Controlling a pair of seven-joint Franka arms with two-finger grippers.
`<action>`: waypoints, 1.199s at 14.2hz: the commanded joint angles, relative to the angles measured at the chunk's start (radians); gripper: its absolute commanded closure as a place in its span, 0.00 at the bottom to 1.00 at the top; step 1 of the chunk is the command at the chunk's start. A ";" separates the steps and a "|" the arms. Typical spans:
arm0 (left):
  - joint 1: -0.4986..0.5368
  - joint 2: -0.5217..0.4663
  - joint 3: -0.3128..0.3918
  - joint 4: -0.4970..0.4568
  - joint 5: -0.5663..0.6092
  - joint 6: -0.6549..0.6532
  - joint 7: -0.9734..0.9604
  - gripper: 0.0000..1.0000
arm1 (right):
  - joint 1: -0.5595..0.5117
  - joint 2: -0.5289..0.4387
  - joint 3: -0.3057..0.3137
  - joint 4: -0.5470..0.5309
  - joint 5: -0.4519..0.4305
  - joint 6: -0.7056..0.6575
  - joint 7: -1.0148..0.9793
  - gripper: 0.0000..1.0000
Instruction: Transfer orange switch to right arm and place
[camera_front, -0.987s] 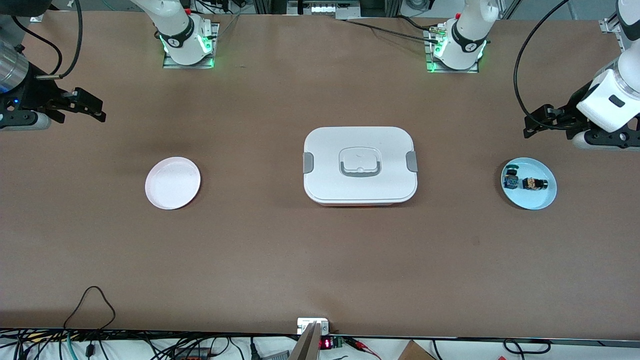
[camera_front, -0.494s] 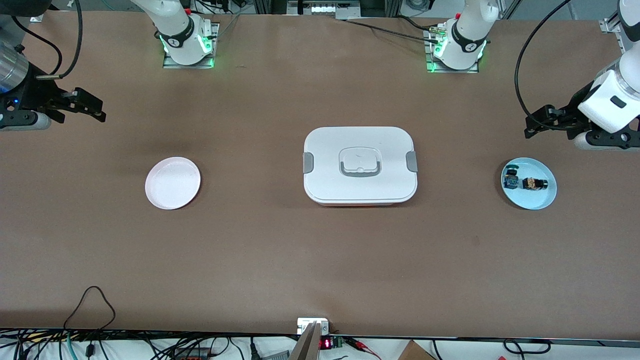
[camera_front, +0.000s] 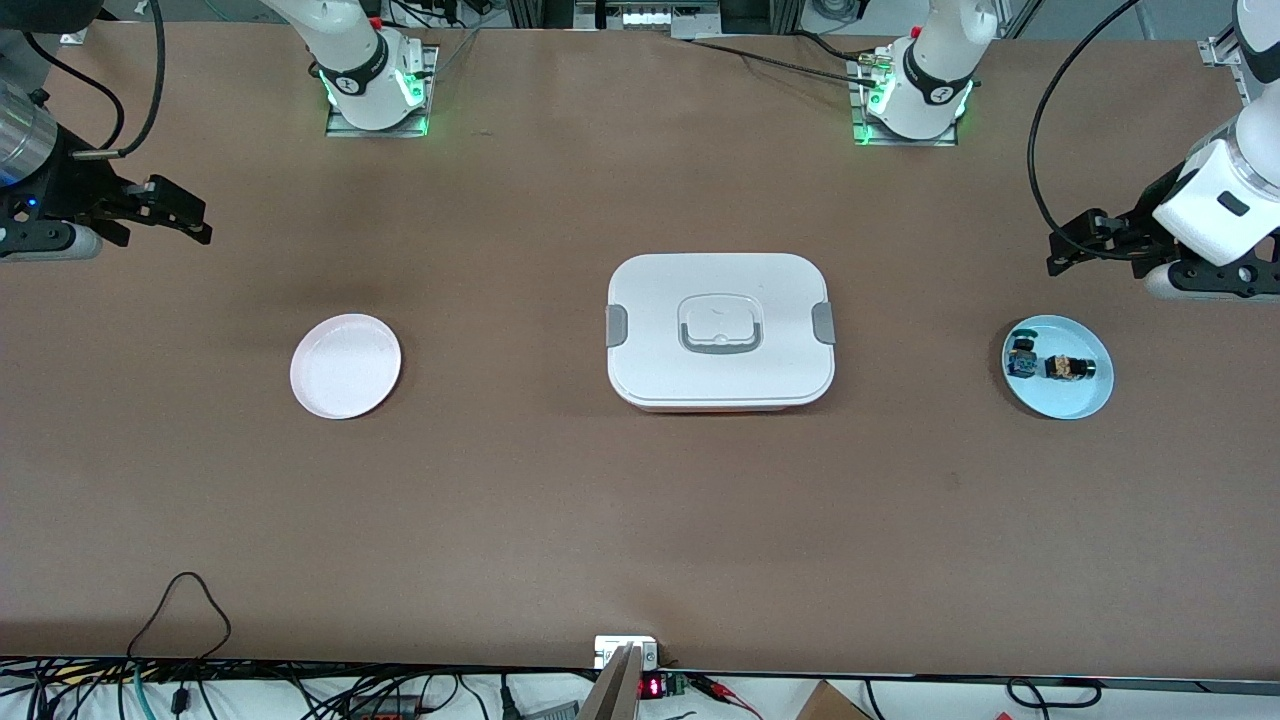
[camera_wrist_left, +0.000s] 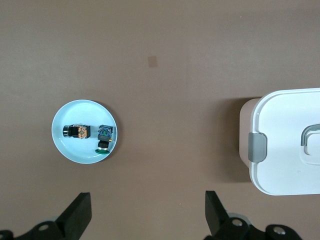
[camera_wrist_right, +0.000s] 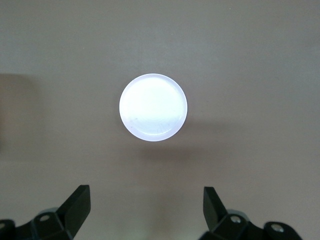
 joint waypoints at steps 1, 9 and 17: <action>0.003 0.016 -0.003 0.036 0.018 -0.037 0.012 0.00 | -0.010 0.009 0.005 0.021 -0.002 -0.012 -0.014 0.00; 0.095 0.115 0.008 0.027 0.020 -0.038 0.025 0.00 | -0.010 0.009 0.005 0.021 -0.002 -0.012 -0.014 0.00; 0.207 0.293 0.005 -0.047 0.178 0.200 0.157 0.05 | -0.010 0.010 0.005 0.021 -0.002 -0.012 -0.014 0.00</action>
